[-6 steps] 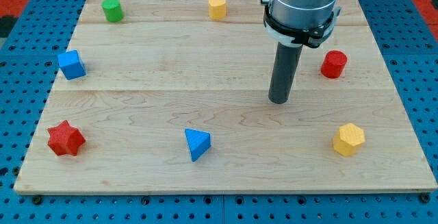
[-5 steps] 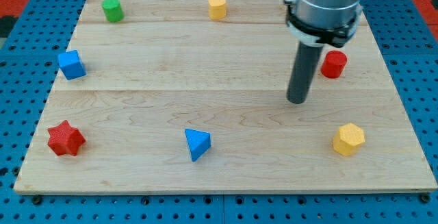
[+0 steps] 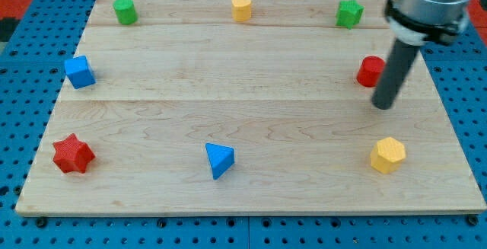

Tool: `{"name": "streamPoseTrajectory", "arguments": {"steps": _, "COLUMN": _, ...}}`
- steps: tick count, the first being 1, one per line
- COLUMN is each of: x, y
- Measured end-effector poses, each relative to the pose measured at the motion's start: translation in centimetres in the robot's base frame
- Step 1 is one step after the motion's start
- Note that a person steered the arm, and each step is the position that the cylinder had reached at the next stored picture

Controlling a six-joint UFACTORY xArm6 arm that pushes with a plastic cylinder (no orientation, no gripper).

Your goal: Point your arm at the yellow hexagon

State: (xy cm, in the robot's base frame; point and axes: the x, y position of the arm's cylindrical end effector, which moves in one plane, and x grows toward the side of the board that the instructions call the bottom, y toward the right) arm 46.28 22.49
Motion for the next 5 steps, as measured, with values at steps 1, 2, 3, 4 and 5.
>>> {"name": "streamPoseTrajectory", "arguments": {"steps": 1, "x": 5.0, "y": 6.3}}
{"name": "streamPoseTrajectory", "arguments": {"steps": 2, "x": 9.5, "y": 5.3}}
{"name": "streamPoseTrajectory", "arguments": {"steps": 3, "x": 10.5, "y": -2.5}}
{"name": "streamPoseTrajectory", "arguments": {"steps": 4, "x": 6.7, "y": -5.9}}
{"name": "streamPoseTrajectory", "arguments": {"steps": 5, "x": 2.4, "y": -8.4}}
